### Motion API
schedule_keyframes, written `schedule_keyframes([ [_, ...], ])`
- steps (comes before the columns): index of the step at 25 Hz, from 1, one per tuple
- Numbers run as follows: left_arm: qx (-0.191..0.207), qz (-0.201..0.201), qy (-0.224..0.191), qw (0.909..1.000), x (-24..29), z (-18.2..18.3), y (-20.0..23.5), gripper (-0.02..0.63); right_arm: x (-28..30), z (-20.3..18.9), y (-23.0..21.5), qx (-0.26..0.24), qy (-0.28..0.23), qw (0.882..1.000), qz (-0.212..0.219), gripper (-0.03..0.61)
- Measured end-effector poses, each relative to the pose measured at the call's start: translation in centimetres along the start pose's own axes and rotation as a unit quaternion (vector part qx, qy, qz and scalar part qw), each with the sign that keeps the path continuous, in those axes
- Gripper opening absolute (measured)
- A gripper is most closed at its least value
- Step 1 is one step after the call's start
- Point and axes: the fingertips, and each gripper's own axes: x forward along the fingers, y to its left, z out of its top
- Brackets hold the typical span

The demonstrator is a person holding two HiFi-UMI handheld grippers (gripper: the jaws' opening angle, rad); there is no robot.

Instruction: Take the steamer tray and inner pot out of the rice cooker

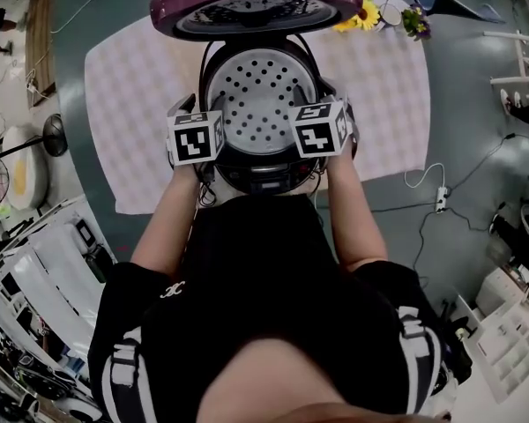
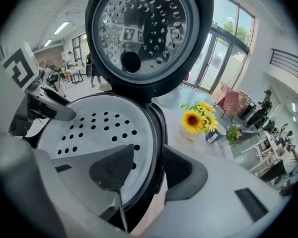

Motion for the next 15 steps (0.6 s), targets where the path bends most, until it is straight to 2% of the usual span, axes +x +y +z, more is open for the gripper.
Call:
schedule_keyframes([
  [3,-0.005,-0.001,0.005,1.0,0.2,-0.2,0.4,0.233,0.2,0.0,-0.5,-0.011,0.003,1.0,-0.022,0.124],
  [9,-0.007,-0.016,0.0,0.9999,0.3,0.1,0.2,0.196,0.3,0.3,-0.4,-0.025,-0.001,0.999,-0.031,0.101],
  [15,-0.003,-0.02,-0.006,0.9998,-0.2,0.4,-0.1,0.193,-0.2,1.3,-0.5,-0.024,-0.02,0.999,-0.031,0.058],
])
